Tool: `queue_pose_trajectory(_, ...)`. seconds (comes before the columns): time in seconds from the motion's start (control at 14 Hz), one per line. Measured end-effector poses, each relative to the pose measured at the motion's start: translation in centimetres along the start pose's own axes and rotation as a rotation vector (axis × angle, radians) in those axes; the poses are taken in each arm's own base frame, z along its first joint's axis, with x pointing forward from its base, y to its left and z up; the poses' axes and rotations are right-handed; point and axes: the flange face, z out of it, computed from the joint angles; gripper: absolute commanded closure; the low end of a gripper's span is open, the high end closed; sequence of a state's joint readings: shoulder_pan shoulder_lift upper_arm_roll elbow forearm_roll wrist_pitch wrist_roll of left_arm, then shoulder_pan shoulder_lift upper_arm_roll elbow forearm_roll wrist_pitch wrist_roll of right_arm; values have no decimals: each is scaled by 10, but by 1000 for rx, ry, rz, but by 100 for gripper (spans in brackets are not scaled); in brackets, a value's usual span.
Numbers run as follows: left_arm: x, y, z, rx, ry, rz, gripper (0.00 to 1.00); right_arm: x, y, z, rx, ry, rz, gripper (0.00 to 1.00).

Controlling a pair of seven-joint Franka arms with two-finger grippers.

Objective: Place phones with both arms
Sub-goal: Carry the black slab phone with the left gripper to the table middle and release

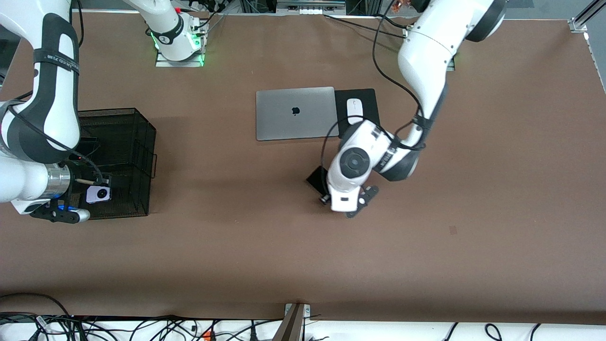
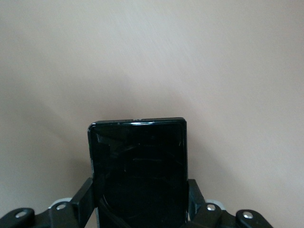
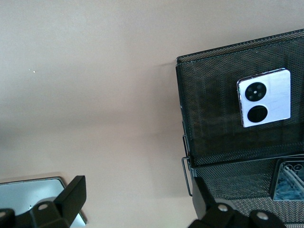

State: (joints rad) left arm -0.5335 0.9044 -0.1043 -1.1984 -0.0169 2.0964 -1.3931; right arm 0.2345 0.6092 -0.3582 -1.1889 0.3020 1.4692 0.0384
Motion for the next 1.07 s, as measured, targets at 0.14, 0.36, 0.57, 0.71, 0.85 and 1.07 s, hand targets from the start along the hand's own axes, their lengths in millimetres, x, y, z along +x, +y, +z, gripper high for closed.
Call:
queue_pose_trajectory(0.14, -24, 16, -2, -33, 2, -18, 66, 0, 0, 0, 0, -1, 0, 1)
queue_pose_trajectory(0.36, -15, 31, 8, -100, 12, -100, 66, 0, 0, 0, 0, -2, 0, 1)
queue_pose_trajectory(0.57, 4, 35, 28, -158, 22, -186, 66, 0, 0, 0, 0, -2, 0, 1)
queue_pose_trajectory(0.71, 3, 35, 40, -155, 18, -202, 66, 0, 0, 0, 0, -2, -1, 1)
queue_pose_trajectory(0.85, -16, 38, 43, -154, 11, -218, 63, 0, -1, 0, 0, -2, -1, 1)
queue_pose_trajectory(1.07, -56, 43, 44, -156, 2, -226, 63, 0, -1, 0, 0, -2, -1, 1)
